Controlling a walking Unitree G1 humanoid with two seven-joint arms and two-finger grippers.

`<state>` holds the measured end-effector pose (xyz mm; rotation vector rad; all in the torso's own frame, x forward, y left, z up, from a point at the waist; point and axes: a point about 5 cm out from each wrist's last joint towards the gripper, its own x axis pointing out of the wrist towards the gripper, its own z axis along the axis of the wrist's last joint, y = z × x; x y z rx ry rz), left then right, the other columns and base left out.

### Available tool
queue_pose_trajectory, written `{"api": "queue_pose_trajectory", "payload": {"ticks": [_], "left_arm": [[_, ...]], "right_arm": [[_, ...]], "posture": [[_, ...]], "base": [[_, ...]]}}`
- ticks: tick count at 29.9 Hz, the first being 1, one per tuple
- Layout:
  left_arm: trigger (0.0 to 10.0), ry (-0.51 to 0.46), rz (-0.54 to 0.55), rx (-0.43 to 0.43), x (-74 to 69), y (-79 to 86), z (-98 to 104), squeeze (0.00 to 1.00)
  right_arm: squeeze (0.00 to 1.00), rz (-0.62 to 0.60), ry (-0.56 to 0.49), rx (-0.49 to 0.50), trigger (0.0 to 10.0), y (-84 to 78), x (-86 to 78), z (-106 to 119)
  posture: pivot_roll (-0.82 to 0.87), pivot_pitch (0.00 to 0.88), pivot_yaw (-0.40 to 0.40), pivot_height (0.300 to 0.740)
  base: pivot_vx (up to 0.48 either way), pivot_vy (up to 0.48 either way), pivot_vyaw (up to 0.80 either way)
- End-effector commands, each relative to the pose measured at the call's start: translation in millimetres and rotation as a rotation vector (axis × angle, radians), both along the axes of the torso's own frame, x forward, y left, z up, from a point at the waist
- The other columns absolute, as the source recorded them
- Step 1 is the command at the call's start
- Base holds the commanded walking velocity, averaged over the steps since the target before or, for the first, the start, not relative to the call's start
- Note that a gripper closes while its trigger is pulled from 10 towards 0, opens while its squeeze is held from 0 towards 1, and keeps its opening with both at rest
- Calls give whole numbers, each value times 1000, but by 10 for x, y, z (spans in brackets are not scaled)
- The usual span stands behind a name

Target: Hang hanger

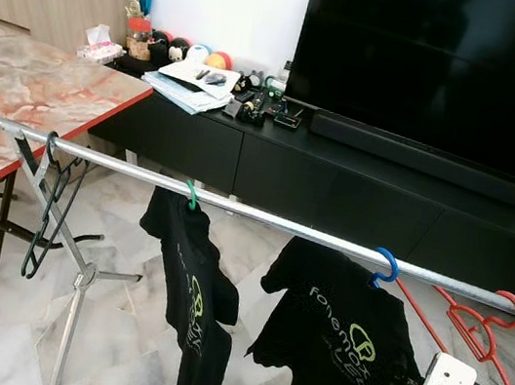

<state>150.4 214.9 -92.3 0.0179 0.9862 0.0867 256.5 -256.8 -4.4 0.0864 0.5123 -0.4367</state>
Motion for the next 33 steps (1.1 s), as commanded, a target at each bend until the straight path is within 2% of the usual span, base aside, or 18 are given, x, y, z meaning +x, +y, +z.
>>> {"api": "queue_pose_trajectory", "payload": {"ticks": [1,4,8,13,18,22,25,33], "left_arm": [[10000,26,8,-1,-23,34,-8,0],[10000,27,11,1,-21,61,-2,0],[10000,31,11,7,-18,110,8,0],[10000,31,9,8,-19,120,11,0],[10000,32,4,10,-40,143,10,0],[10000,34,-6,13,-48,149,9,0],[10000,39,-10,12,-52,137,4,0],[10000,29,-19,6,18,50,9,0]], "right_arm": [[0,-29,36,6,10000,-41,-9,-22],[0,-29,39,22,10000,-31,-12,-34],[0,43,124,58,10000,58,-65,-145],[0,60,140,79,10000,93,-96,-189],[0,114,188,105,10000,239,-169,-299],[0,120,210,106,10000,289,-212,-345],[0,132,272,106,10000,357,-321,-447],[0,141,315,115,10000,398,-419,-526]], "posture": [[157,0,-55,740],[164,0,-53,740],[160,0,-50,740],[161,0,-51,740],[161,0,-49,740],[161,0,-48,740],[165,0,-48,740],[164,0,-45,740]], "base": [[0,0,0],[0,0,0],[0,0,0],[0,0,0],[0,0,0],[0,0,0],[0,0,0],[0,0,0]]}}
